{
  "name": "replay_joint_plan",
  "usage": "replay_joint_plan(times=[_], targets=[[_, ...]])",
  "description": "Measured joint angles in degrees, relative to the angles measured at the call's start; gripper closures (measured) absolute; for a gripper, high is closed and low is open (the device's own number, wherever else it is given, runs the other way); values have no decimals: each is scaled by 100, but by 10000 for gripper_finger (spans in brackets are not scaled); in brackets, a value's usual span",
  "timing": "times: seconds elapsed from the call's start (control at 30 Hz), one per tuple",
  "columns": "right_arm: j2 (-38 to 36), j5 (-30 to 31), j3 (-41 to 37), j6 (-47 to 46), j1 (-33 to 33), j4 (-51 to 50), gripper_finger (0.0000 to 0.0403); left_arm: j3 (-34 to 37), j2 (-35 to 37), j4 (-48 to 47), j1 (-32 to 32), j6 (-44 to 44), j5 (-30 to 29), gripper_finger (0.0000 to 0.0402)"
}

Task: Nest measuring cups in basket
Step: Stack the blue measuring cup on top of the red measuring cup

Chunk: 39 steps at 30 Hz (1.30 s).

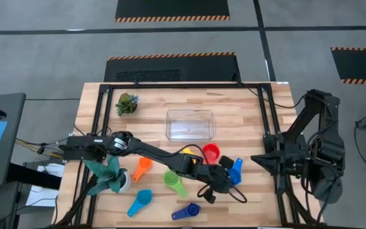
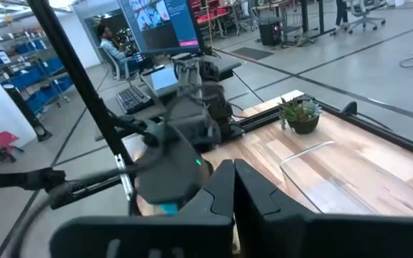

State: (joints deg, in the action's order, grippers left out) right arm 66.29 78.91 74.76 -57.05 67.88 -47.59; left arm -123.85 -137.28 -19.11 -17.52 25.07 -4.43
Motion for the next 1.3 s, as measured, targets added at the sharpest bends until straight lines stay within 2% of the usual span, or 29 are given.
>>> replay_joint_plan(times=[0.23, 0.4, 0.57, 0.8, 1.07, 1.3], targets=[[-3, -139, 0, 11, 12, 6, 386, 4, -262, -213, 175, 184, -80, 234], [2, -371, 0, 11, 15, 7, 384, -9, -345, -613, 159, 773, 28, 201], [2, -478, 0, 11, 15, 8, 384, 0, -471, -947, 95, 1427, -35, 195], [2, -529, 0, 11, 37, 4, 385, 2, -548, -804, 87, 1632, -337, 195], [4, -544, 0, 1, 39, 7, 384, -6, -595, -706, 174, 1680, -57, 195], [6, -546, 0, 0, 37, 11, 383, -9, -685, -586, 170, 2117, -44, 195]])
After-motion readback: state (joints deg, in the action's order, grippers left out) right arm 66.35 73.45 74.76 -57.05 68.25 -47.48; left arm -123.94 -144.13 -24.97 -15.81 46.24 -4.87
